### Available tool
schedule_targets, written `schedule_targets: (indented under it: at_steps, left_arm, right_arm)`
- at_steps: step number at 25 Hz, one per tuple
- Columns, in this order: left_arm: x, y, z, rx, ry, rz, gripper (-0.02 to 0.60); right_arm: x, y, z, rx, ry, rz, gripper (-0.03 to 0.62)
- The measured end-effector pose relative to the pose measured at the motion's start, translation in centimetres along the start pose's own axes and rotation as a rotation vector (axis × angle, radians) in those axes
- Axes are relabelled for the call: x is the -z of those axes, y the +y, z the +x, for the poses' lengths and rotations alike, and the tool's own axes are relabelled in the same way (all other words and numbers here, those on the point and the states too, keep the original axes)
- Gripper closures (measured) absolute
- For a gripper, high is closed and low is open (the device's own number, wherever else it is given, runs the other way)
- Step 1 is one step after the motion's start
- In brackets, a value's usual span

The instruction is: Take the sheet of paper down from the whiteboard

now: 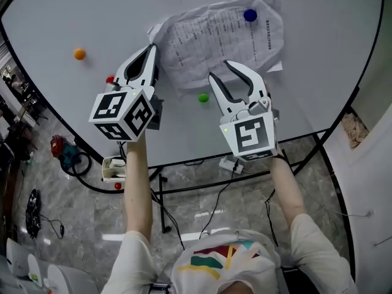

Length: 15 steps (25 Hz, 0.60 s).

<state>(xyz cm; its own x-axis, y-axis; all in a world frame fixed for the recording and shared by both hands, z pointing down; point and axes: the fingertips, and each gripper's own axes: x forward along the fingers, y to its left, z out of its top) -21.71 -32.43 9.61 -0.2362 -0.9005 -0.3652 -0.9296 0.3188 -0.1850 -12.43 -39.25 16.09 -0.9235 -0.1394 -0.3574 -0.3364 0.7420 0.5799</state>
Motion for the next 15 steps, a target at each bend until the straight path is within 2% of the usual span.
schedule_targets:
  at_steps: [3,6,10,15]
  left_arm:
    - [-0.2,0.0,0.0,-0.005,0.012,0.016,0.537]
    - [-0.4,0.0,0.0,-0.027,0.024,0.053,0.537]
    - [-0.3,-0.1,-0.1,-0.047,0.025,0.07,0.537]
    - [-0.2,-0.2,0.1,-0.048,0.047,0.094,0.537]
  right_arm:
    - [-2.1,-6.6,0.7,0.113,-0.015,-0.039,0.461]
    - [-2.9,-10.1,1.7,0.161,0.002,-0.109,0.461]
    - [-2.3,-12.6,2.6,0.168,0.042,-0.105,0.461]
    - [-2.0,-13.3,2.8,0.119,0.039,-0.107,0.461]
